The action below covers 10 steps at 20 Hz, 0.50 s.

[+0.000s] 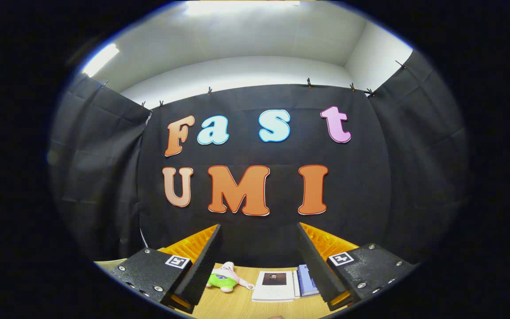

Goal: Open the storage box then place both shoes into the box .Put the left shoe in first, then the right shoe, with the right side of both shoes facing outward in a uniform manner.

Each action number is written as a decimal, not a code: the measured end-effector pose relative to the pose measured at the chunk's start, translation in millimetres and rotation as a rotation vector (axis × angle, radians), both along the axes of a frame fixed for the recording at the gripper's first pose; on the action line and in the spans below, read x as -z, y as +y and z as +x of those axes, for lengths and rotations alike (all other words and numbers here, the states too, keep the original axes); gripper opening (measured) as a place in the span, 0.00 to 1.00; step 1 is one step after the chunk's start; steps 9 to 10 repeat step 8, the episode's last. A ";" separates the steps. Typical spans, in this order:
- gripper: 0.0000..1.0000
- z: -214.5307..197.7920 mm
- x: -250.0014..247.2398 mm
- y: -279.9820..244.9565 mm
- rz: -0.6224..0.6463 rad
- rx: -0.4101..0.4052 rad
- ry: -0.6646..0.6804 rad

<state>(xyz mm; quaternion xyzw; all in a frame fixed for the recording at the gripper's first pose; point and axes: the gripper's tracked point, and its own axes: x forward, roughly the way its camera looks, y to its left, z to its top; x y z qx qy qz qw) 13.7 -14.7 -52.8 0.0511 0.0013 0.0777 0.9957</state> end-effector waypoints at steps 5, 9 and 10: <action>0.98 -4.3 -4.2 -5.3 0.015 -0.008 -0.011; 0.98 -7.6 -10.4 -1.5 -0.008 -0.013 -0.039; 0.98 -7.6 -10.4 -1.5 -0.008 -0.013 -0.039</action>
